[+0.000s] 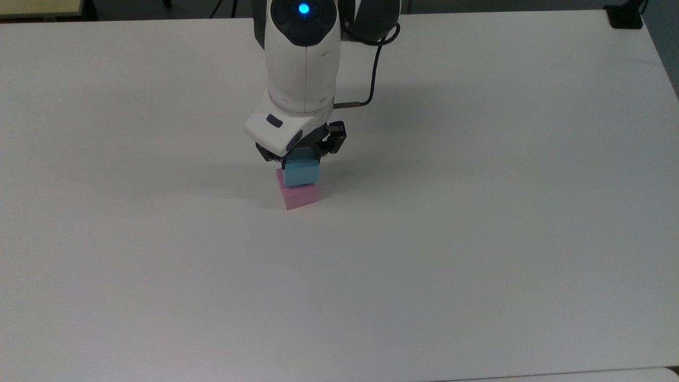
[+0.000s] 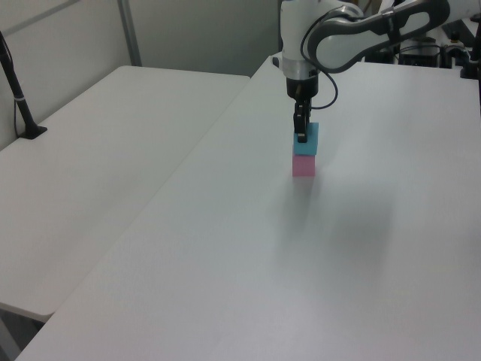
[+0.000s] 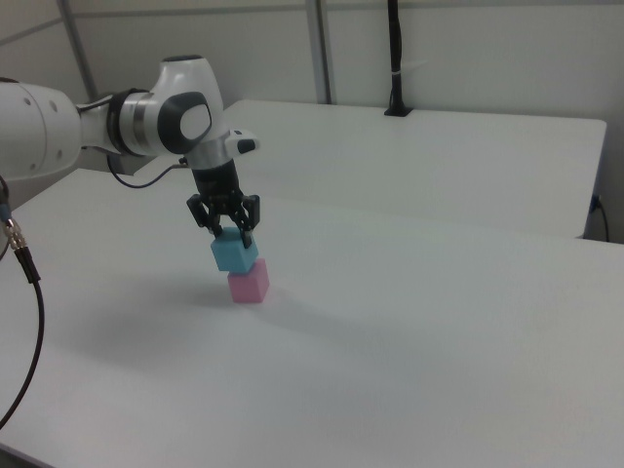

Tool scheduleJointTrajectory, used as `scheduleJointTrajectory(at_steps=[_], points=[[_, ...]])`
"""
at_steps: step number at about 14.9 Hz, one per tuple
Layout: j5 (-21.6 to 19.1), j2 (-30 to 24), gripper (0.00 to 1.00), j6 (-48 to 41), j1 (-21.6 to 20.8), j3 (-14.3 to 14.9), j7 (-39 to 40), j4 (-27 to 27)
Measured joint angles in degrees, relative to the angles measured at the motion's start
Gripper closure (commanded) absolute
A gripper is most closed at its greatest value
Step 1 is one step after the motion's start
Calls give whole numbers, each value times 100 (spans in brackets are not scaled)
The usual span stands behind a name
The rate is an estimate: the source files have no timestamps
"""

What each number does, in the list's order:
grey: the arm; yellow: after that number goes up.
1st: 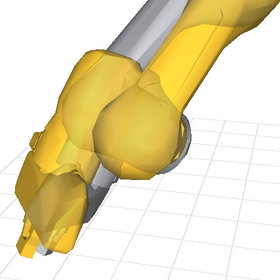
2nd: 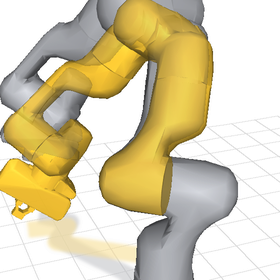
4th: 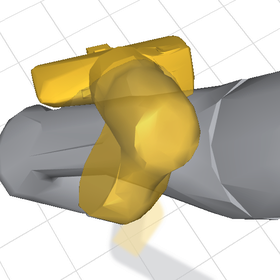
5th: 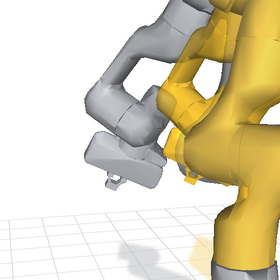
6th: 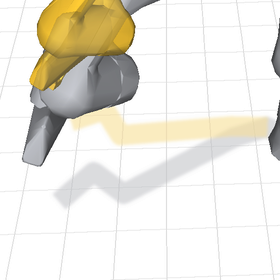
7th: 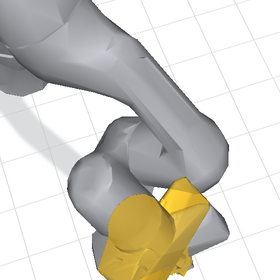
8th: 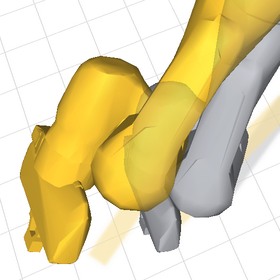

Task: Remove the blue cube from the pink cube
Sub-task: 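Lower the open gripper around the light blue cube on top, then lift the blue cube off the pink cube and carry it aside, then lower the blue cube onto the table and open the gripper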

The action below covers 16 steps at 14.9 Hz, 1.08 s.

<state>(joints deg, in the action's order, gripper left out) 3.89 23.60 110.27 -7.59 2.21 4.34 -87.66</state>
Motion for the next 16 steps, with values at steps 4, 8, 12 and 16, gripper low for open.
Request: scheduleJointTrajectory(at_steps=[4, 8, 12, 16], points=[[-137, -170, 80, -88, -191, -189, -263, 4], [-162, -60, 75, -88, -731, -462, -972, -35], [-154, 312, 69, 272, -1081, -577, -1610, -45], [-126, 660, 56, 519, -1160, -579, -1737, -46]])
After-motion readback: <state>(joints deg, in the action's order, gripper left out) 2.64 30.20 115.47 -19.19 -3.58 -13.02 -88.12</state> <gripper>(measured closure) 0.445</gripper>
